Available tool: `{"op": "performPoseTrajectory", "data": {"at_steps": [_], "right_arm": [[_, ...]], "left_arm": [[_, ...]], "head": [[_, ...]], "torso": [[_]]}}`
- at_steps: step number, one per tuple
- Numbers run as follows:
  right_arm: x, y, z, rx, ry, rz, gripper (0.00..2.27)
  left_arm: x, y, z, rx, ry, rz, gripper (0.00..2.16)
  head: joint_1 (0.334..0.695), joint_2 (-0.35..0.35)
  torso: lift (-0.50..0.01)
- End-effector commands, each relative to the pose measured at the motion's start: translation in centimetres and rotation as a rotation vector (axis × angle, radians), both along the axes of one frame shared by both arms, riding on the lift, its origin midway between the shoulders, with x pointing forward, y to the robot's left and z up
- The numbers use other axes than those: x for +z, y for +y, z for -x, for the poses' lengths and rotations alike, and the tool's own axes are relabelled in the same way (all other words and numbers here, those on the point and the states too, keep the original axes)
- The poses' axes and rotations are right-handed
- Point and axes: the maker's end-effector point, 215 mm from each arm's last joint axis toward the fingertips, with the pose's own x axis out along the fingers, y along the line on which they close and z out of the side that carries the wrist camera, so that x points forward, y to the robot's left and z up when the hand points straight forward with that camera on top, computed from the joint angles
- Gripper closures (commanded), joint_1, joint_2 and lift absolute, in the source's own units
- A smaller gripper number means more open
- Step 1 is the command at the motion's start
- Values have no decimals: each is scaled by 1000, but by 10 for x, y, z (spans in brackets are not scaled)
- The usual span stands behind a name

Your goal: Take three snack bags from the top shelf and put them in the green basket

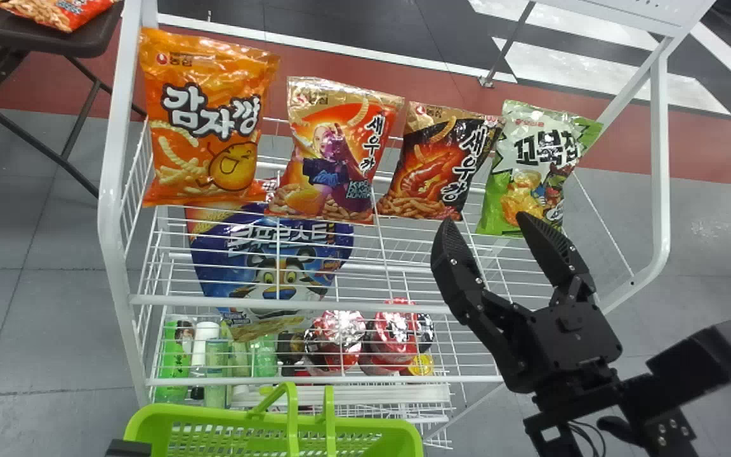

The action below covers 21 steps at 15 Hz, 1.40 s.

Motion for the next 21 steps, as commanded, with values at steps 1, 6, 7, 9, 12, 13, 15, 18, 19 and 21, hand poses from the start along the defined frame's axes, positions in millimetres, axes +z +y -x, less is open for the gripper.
{"op": "performPoseTrajectory", "data": {"at_steps": [1,6,7,9,12,13,15,18,19,21], "right_arm": [[-1,0,0,0,2,0,130],[0,0,-1,0,-2,1,137],[-2,0,-2,0,0,1,137],[-9,-1,-5,1,7,-1,137],[-15,-2,-6,0,16,-1,137],[-16,-2,-7,1,16,-1,137],[-19,-3,-9,-1,19,0,137],[-24,-4,-10,-3,26,-1,137],[-24,-4,-10,-3,26,-1,137],[-24,-4,-10,-3,26,-2,137]], "left_arm": [[0,0,0,1,-2,1,1571],[0,0,-1,3,-4,1,1571],[-1,1,-2,4,-5,-3,1571],[-1,1,-1,3,-4,-1,1571],[0,1,-2,3,-5,2,1571],[1,1,-3,2,-6,5,1571],[1,1,-3,2,-7,5,1571],[2,1,-3,0,-8,8,1571],[1,1,-2,-1,-5,6,1571],[1,0,-2,-1,-6,7,1571]], "head": [[695,-350],[695,-350],[695,-350],[695,-350],[695,-350],[695,-350],[695,-350],[695,-350],[695,-350],[695,-350]], "torso": [[-34],[-34],[-34],[-34],[-34],[-34],[-34],[-34],[-34],[-34]]}}
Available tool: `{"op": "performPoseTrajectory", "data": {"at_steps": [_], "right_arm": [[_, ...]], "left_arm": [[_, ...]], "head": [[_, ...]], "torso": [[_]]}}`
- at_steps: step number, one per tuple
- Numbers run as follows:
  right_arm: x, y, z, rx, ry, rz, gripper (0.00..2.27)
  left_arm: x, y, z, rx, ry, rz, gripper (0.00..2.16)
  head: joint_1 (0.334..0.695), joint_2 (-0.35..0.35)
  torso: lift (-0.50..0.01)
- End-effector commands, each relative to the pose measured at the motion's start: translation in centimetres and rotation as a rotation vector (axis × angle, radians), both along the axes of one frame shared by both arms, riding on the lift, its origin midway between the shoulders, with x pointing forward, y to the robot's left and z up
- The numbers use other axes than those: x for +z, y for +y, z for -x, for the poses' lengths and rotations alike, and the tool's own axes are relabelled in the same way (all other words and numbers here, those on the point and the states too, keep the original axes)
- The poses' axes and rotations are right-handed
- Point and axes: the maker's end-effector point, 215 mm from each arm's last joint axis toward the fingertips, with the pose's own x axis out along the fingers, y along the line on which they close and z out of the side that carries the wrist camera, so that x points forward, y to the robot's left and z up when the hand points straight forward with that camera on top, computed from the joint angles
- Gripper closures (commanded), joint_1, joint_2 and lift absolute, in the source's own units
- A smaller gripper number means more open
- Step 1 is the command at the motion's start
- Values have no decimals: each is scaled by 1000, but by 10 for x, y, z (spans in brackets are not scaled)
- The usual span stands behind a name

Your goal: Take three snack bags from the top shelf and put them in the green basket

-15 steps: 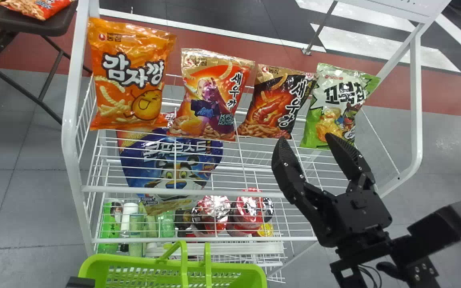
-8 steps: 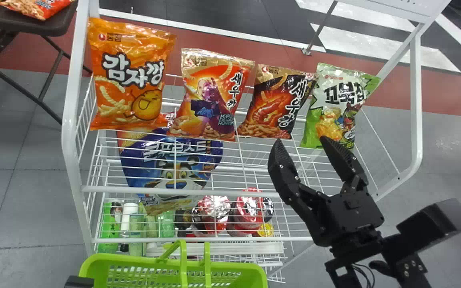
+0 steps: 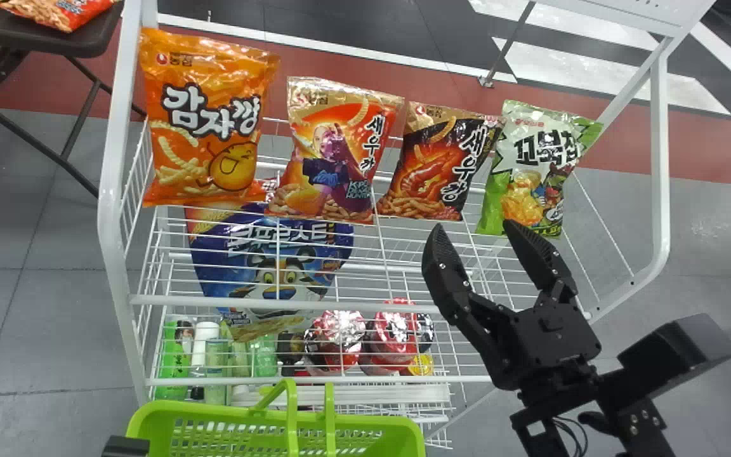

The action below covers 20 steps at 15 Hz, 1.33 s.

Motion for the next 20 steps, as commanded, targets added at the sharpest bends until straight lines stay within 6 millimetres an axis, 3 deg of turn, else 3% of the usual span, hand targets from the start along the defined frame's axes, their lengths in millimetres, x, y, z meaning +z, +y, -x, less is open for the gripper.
{"op": "performPoseTrajectory", "data": {"at_steps": [1,15,17,20], "right_arm": [[0,1,0,1,0,-4,137],[-5,4,-1,5,7,-21,137],[-10,14,-16,20,4,-19,137],[-24,55,-57,109,13,-43,137]], "left_arm": [[0,-1,1,0,3,1,1571],[7,0,7,4,9,45,1571],[7,-1,6,3,6,45,1571],[8,-2,7,-2,3,48,1571]], "head": [[695,-350],[695,-350],[695,-350],[695,-350]], "torso": [[-34],[-34],[-34],[-34]]}}
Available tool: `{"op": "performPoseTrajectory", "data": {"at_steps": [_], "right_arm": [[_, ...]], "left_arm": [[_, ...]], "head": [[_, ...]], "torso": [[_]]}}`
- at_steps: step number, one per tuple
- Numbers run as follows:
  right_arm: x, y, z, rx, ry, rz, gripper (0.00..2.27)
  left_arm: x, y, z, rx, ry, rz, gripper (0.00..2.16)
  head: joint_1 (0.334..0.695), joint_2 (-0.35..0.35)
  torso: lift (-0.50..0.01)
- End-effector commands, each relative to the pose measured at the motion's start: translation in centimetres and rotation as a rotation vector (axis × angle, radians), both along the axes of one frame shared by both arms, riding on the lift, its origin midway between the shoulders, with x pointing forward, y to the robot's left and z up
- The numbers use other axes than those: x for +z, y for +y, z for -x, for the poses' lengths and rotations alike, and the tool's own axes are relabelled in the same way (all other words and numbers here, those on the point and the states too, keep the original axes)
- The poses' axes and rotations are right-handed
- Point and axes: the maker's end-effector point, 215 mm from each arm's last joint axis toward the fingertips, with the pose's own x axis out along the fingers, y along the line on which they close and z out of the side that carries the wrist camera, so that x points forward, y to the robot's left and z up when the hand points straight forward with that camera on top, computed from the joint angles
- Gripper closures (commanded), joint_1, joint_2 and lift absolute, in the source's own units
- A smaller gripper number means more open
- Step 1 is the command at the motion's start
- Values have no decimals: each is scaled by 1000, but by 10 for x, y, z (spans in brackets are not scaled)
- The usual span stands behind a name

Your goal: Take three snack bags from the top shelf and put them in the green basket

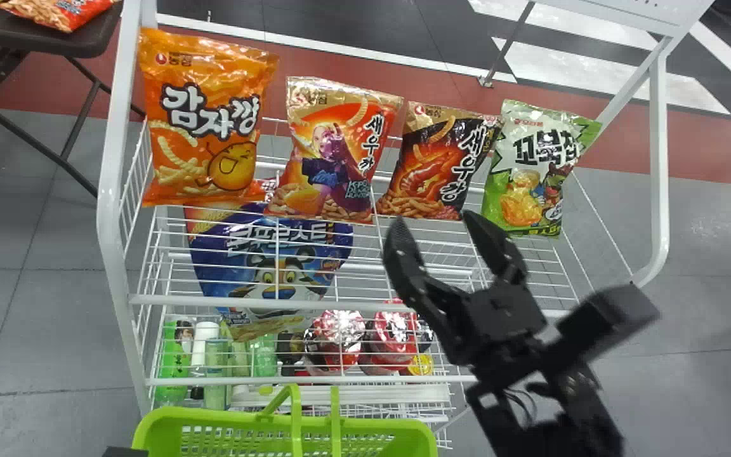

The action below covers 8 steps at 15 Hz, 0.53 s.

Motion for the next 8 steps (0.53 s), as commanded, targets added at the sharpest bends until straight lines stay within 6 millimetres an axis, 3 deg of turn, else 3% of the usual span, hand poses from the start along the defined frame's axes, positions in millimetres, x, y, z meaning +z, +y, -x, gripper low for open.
{"op": "performPoseTrajectory", "data": {"at_steps": [1,5,8], "right_arm": [[-6,34,-35,72,-1,-24,137],[-6,93,-81,171,4,-22,137],[-21,131,-112,226,77,-16,137]], "left_arm": [[0,0,-2,-4,-3,3,1571],[-4,2,-8,-3,3,4,1571],[-4,6,-11,-7,10,17,1571]], "head": [[695,-350],[695,-350],[695,-350]], "torso": [[-34],[-34],[-34]]}}
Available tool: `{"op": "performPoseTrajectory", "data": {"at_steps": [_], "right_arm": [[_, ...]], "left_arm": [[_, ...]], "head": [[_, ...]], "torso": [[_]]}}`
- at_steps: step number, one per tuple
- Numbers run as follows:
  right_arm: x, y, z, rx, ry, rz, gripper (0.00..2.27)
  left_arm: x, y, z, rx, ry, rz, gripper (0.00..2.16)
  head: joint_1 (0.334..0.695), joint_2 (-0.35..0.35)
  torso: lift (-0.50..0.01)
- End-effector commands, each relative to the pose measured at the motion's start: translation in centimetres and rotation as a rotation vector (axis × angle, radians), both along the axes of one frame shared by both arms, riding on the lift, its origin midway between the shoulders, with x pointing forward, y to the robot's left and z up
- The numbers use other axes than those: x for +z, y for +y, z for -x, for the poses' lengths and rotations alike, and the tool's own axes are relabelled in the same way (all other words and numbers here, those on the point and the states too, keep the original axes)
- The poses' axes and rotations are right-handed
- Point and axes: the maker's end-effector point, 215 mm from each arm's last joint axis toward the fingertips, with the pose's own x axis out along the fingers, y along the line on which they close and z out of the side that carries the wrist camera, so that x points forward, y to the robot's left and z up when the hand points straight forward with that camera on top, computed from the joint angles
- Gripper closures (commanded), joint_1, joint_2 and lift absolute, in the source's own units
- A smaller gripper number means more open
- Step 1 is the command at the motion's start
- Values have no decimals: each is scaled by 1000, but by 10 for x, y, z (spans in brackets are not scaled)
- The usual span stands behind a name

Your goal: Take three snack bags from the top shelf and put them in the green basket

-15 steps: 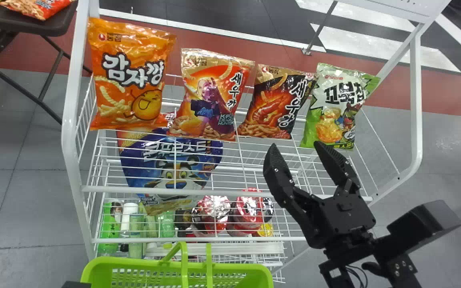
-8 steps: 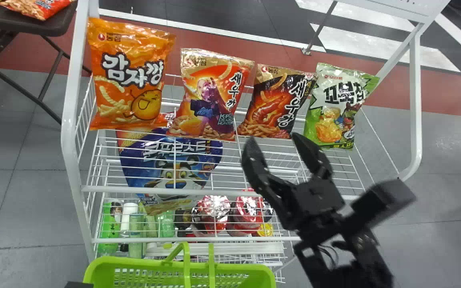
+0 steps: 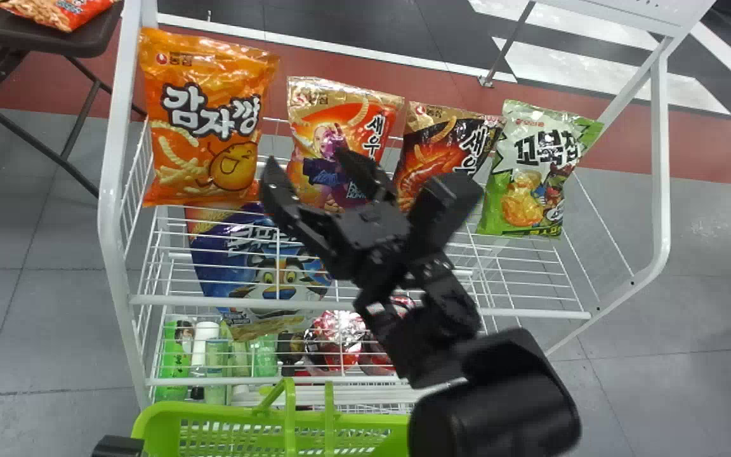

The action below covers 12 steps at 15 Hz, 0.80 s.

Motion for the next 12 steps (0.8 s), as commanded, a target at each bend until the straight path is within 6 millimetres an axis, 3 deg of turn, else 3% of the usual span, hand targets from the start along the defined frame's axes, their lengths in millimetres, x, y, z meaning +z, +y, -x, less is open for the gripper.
{"op": "performPoseTrajectory", "data": {"at_steps": [1,4,8,10,12], "right_arm": [[-8,20,-28,9,36,19,137],[-26,43,-54,30,89,55,137],[-48,45,-87,4,128,84,144],[-49,45,-93,11,135,77,144],[-41,63,-96,89,141,21,259]], "left_arm": [[0,1,-3,0,3,11,1571],[-2,5,-4,4,5,14,1571],[-1,12,-7,4,3,28,1571],[-1,15,-8,-8,9,40,1571],[-3,17,-9,-4,11,36,1571]], "head": [[695,-321],[695,-260],[695,-198],[695,-184],[695,-164]], "torso": [[-34],[-34],[-34],[-34],[-34]]}}
